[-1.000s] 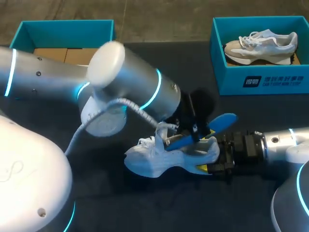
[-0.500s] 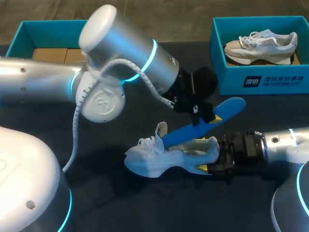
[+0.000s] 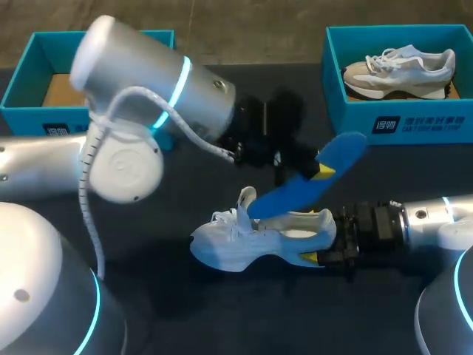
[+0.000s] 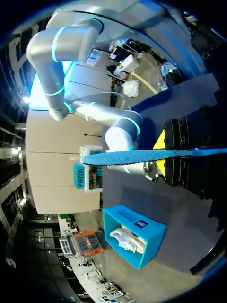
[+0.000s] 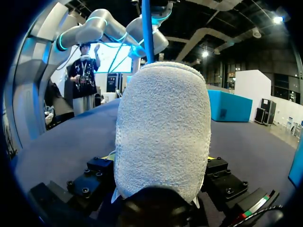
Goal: Take the shoe out of the shoebox, open the shoe tongue, remove and reinsert the insole, then place the shoe into the shoebox
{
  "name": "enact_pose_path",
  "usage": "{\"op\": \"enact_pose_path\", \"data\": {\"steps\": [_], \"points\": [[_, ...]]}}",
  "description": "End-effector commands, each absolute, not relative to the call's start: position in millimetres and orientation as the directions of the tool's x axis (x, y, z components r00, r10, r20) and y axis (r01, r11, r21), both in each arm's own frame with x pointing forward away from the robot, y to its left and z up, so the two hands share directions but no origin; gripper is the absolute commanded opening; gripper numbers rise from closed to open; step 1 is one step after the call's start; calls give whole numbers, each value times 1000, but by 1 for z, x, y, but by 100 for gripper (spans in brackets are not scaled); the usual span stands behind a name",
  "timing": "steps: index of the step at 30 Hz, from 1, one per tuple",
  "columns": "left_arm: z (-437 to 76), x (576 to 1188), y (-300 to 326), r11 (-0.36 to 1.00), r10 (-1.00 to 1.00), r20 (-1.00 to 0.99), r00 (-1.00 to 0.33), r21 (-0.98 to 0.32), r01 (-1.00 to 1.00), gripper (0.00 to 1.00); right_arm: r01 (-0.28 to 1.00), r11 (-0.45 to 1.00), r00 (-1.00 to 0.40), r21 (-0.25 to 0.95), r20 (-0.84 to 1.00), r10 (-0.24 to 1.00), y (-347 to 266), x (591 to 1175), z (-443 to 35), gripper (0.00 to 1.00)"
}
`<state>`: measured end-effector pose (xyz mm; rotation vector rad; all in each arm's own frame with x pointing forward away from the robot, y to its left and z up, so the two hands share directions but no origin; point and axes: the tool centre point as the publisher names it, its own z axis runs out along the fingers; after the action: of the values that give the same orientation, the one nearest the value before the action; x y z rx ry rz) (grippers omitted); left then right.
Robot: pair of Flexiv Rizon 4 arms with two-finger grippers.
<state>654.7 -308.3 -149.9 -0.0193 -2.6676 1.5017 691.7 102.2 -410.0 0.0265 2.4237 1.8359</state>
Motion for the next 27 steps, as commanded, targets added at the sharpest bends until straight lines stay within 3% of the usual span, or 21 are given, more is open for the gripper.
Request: {"op": "enact_pose_path", "data": {"steps": [1, 22, 27], "points": [[-124, 664, -286, 463, 91, 103, -990, -885, -50, 0, -47, 277, -995, 960, -71, 77, 104, 690, -409, 0], [-114, 668, -282, 439, 116, 127, -985, -896, -64, 0, -47, 277, -995, 960, -71, 77, 104, 690, -409, 0], [-93, 659, -265, 333, 122, 186, -975, -933, -136, 0, -47, 277, -995, 960, -71, 77, 104, 690, -409, 0]]}}
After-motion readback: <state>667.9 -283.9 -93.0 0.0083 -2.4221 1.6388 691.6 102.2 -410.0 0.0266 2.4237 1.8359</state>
